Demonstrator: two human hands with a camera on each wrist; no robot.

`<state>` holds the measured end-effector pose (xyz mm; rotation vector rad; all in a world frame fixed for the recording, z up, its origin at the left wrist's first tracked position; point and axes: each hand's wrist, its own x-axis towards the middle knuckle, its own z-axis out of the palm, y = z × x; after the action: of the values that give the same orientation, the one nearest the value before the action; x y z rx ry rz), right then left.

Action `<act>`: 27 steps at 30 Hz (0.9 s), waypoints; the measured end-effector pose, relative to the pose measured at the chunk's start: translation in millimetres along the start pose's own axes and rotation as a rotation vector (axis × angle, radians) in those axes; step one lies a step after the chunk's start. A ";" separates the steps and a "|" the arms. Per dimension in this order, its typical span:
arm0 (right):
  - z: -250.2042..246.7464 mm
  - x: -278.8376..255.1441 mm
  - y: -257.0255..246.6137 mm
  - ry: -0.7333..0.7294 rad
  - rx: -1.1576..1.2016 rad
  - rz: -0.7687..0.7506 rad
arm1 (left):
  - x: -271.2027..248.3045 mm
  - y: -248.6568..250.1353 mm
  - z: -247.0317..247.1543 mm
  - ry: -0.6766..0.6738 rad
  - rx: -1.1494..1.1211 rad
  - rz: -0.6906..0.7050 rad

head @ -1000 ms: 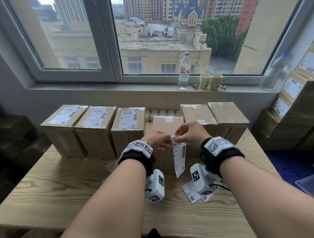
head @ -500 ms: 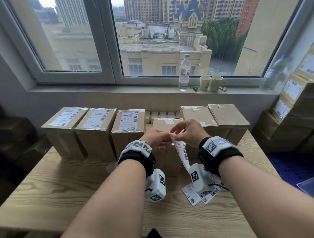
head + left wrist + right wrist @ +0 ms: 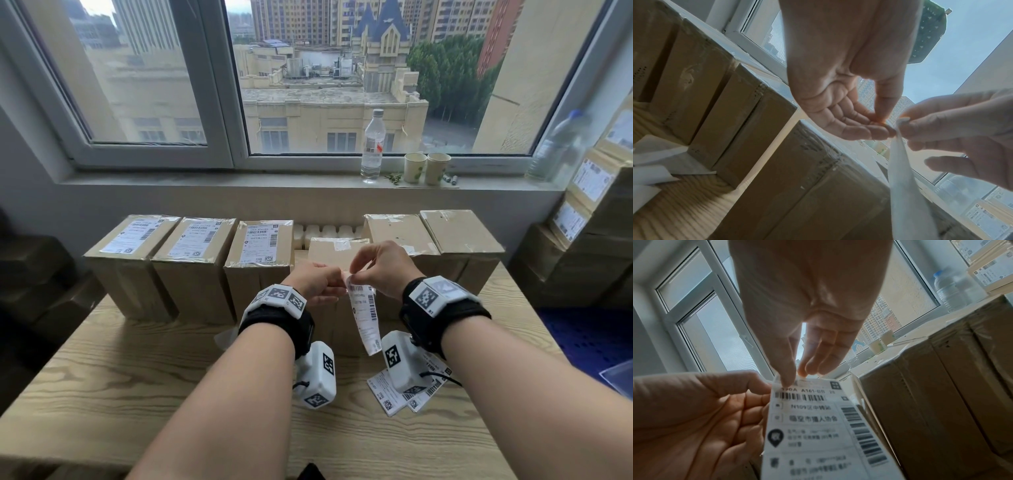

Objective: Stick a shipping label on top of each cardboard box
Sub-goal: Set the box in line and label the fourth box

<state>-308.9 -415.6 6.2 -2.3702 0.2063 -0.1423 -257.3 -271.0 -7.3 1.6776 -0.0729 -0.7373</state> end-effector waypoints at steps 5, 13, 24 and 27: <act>1.5 1.3 0.9 -0.009 -0.029 -0.007 | -0.1 -0.3 -3.1 0.027 -0.035 0.041; 0.0 1.9 2.2 0.021 -0.027 -0.003 | -5.3 1.2 -3.7 0.034 0.008 0.043; 3.3 6.6 -7.2 0.035 0.079 0.032 | -1.0 -13.4 -26.3 0.259 0.168 0.014; 13.1 11.3 -11.5 0.020 0.119 0.059 | -0.9 -26.6 -43.4 0.350 0.127 -0.011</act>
<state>-294.5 -400.7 5.2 -2.2423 0.2704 -0.1464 -245.4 -226.3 -28.5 1.9077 0.1386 -0.4455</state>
